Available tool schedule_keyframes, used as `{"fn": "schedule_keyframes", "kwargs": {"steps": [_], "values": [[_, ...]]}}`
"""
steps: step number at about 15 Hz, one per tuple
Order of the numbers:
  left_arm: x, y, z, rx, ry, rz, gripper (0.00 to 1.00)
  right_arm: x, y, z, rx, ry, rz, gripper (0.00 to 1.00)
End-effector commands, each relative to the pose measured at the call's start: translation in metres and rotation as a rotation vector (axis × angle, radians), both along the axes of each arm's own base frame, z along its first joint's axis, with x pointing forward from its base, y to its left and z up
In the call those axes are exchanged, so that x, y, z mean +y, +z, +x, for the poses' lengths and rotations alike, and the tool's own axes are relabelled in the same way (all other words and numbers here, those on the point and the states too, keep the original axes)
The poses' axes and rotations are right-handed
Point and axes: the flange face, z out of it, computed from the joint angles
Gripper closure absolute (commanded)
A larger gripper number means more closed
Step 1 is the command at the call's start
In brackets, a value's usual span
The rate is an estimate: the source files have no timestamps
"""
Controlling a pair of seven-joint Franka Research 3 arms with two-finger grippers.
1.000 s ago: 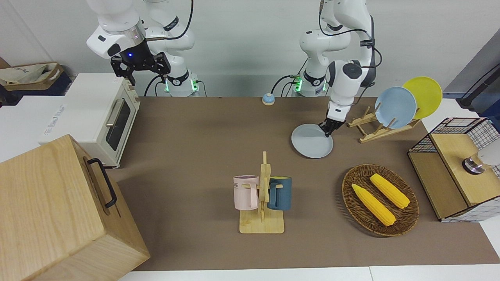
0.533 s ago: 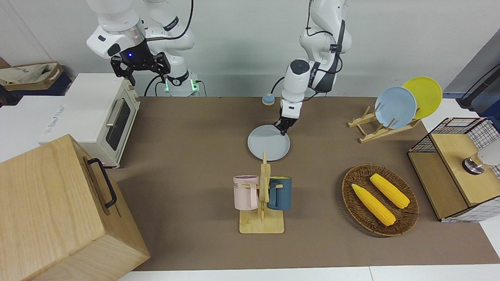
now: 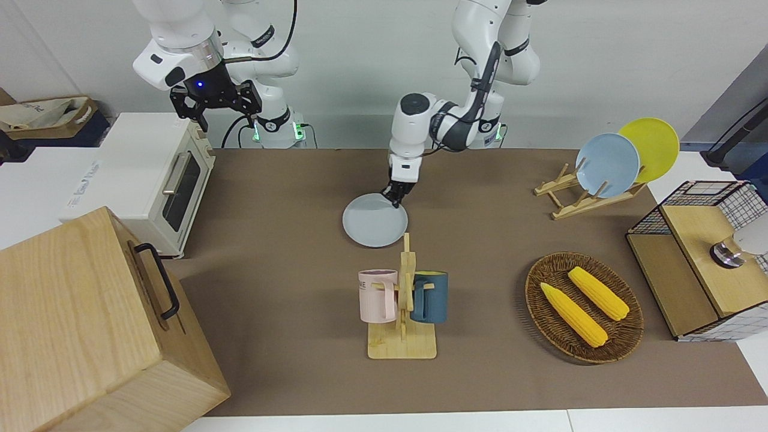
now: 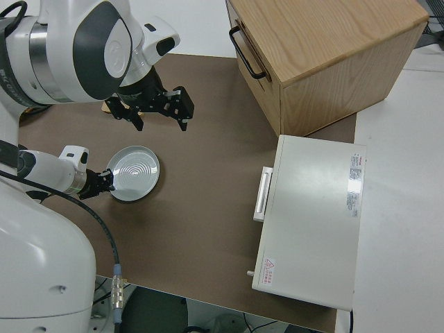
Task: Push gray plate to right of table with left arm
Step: 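Push the gray plate across the table toward the toaster oven with the left gripper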
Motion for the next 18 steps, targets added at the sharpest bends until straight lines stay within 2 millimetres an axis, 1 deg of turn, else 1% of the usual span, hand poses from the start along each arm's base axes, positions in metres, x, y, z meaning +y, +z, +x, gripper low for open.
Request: {"fn": "schedule_keyframes", "kwargs": {"steps": [1, 2, 3, 4, 5, 6, 8, 9, 13, 14, 16, 17, 18], "values": [[-0.030, -0.006, 0.008, 0.016, 0.037, 0.007, 1.00, -0.001, 0.004, -0.003, 0.004, -0.015, 0.001, 0.017], [-0.036, -0.006, 0.010, 0.026, 0.038, 0.021, 1.00, -0.001, 0.004, -0.003, 0.004, -0.014, 0.002, 0.017], [-0.038, -0.007, 0.009, 0.024, 0.031, 0.026, 1.00, -0.001, 0.004, -0.003, 0.004, -0.014, 0.002, 0.017], [-0.038, -0.004, 0.008, 0.020, 0.016, 0.029, 0.91, -0.001, 0.004, -0.003, 0.004, -0.014, 0.002, 0.017], [-0.034, -0.002, 0.010, 0.022, -0.013, 0.056, 0.40, -0.001, 0.004, -0.003, 0.004, -0.014, 0.002, 0.017], [-0.028, 0.000, 0.011, 0.031, -0.088, 0.096, 0.01, -0.001, 0.004, -0.003, 0.004, -0.014, 0.002, 0.017], [-0.016, 0.010, 0.020, 0.051, -0.195, 0.143, 0.00, -0.001, 0.004, -0.003, 0.004, -0.014, 0.002, 0.017], [-0.011, 0.014, 0.024, 0.059, -0.202, 0.145, 0.00, -0.001, 0.004, -0.003, 0.004, -0.014, 0.002, 0.017], [0.004, 0.055, 0.034, 0.081, -0.224, 0.145, 0.00, -0.001, 0.004, -0.003, 0.004, -0.014, 0.002, 0.017], [0.011, 0.079, 0.041, 0.099, -0.233, 0.125, 0.00, -0.001, 0.004, -0.003, 0.004, -0.014, 0.002, 0.017], [0.038, 0.121, 0.058, 0.128, -0.306, 0.125, 0.00, -0.001, 0.004, -0.003, 0.004, -0.014, 0.002, 0.017], [0.054, 0.142, 0.063, 0.134, -0.365, 0.140, 0.00, -0.001, 0.004, -0.003, 0.004, -0.014, 0.002, 0.017], [0.080, 0.156, 0.075, 0.139, -0.412, 0.153, 0.00, -0.001, 0.004, -0.003, 0.004, -0.014, 0.002, 0.017]]}}
